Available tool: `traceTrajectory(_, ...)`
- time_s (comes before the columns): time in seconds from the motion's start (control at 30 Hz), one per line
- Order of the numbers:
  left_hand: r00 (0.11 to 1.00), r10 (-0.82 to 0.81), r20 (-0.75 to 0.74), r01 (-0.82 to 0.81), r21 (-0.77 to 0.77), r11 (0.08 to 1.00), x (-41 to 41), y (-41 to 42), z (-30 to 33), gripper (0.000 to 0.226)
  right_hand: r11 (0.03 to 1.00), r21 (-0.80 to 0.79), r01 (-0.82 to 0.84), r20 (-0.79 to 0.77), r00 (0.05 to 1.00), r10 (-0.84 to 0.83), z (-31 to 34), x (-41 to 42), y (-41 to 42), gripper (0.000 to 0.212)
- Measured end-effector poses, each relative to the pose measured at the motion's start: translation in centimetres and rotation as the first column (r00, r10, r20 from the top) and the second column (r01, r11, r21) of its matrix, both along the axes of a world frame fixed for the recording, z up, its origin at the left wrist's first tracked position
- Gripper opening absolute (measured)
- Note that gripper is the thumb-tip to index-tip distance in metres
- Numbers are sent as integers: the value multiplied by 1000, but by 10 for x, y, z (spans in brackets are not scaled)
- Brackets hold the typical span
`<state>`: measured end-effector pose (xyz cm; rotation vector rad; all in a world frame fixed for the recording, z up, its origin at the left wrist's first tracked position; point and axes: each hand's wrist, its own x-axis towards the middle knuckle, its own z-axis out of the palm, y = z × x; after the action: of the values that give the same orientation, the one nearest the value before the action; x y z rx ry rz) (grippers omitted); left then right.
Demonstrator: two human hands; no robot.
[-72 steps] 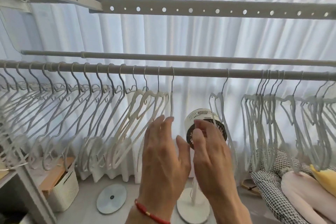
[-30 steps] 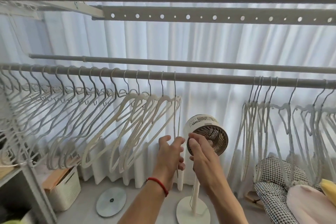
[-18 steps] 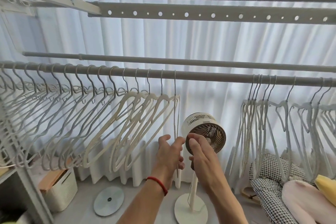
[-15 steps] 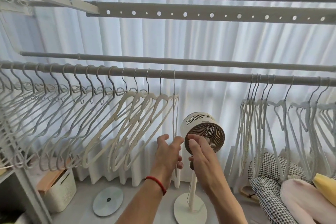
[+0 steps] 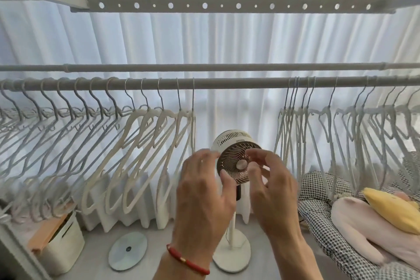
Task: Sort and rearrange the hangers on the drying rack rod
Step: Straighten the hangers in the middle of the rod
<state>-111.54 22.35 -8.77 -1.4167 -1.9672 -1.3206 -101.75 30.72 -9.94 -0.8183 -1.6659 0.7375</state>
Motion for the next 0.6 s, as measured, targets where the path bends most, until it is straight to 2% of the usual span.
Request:
traceTrajectory(0.03,994,-97,45,95,45,994,8,8,2,28,999,20,41,-5,999,-41,0,5,2,24)
traceTrajectory(0.1,941,-256,221,256,28,966,25,28,6,27,996,22,91,-2,996,-91,1,15,6,27)
traceTrajectory(0.17,884,-282,373,320,-43,946,37,49,7,27,995,-44,92,-8,996,-92,1,26,7,30)
traceTrajectory(0.27,775,-221,592,384,-163,909,43,84,-1,32,991,-110,82,-20,996,-85,-4,42,10,32)
traceTrajectory(0.33,639,-189,745,475,-189,859,46,105,-10,55,988,-140,70,-10,997,-72,-9,51,16,37)
traceTrajectory(0.4,451,-193,871,557,-106,824,51,124,-22,77,983,-172,56,19,998,-54,-13,59,23,42)
traceTrajectory(0.47,316,-227,921,619,-19,785,58,134,-29,79,980,-195,27,22,999,-23,-18,63,29,42)
traceTrajectory(0.53,254,-254,933,645,32,763,61,139,-32,76,977,-212,36,24,999,-32,-24,65,37,45)
traceTrajectory(0.6,228,-281,932,663,63,746,65,141,-35,68,971,-231,53,51,998,-43,-27,65,42,50)
